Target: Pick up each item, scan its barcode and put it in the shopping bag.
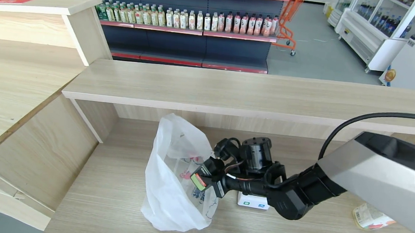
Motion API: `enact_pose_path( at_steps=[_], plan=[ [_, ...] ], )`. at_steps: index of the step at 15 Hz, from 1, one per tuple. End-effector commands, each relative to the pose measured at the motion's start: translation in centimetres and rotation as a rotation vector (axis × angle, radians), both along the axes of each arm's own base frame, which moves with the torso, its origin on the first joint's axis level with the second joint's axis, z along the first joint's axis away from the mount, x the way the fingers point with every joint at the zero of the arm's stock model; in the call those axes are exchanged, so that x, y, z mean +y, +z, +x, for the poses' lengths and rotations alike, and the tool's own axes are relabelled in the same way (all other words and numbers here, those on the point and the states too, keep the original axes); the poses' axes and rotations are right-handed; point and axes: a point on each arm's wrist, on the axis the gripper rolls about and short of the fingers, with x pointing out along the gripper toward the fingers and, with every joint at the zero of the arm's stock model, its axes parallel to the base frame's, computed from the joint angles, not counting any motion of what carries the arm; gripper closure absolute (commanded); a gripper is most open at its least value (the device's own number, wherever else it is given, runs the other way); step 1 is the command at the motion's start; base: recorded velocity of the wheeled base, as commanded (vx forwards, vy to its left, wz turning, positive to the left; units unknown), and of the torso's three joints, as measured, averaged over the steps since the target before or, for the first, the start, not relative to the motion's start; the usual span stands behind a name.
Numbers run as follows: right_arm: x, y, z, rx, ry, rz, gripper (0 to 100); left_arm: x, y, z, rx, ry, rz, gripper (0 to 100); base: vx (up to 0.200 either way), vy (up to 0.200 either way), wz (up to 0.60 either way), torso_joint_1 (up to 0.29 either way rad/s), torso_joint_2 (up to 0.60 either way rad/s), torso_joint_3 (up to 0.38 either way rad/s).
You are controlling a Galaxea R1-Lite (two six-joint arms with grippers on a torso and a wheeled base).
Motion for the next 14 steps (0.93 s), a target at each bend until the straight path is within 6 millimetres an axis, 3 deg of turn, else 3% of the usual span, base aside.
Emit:
enact_pose_path(
  at_steps=[1, 6, 7, 10, 12, 14],
  plan=[
    [1.0, -2.2, 0.4, -0.003, 0.027, -0.035, 100, 0.0, 0.0, 0.0, 0.000, 0.000, 0.000, 0, 0.000, 0.000, 0.00, 0.000, 0.00, 0.000],
    [0.5, -3.2, 1.1, -0.093, 0.073, -0.123, 100, 0.0, 0.0, 0.0, 0.000, 0.001, 0.000, 0, 0.000, 0.000, 0.00, 0.000, 0.00, 0.000],
    [0.5, -3.2, 1.2, -0.095, 0.071, -0.123, 0, 0.0, 0.0, 0.0, 0.000, 0.001, 0.000, 0, 0.000, 0.000, 0.00, 0.000, 0.00, 0.000],
    [0.3, -2.1, 1.6, -0.034, 0.009, -0.036, 0, 0.0, 0.0, 0.0, 0.000, 0.000, 0.000, 0, 0.000, 0.000, 0.00, 0.000, 0.00, 0.000],
    [0.5, 0.0, 1.9, 0.078, -0.077, 0.121, 0, 0.0, 0.0, 0.0, 0.000, 0.001, 0.000, 0, 0.000, 0.000, 0.00, 0.000, 0.00, 0.000],
    [-0.7, 2.1, 1.8, 0.214, -0.179, 0.265, 0, 0.0, 0.0, 0.0, 0.000, 0.001, 0.000, 0, 0.000, 0.000, 0.00, 0.000, 0.00, 0.000]
  ],
)
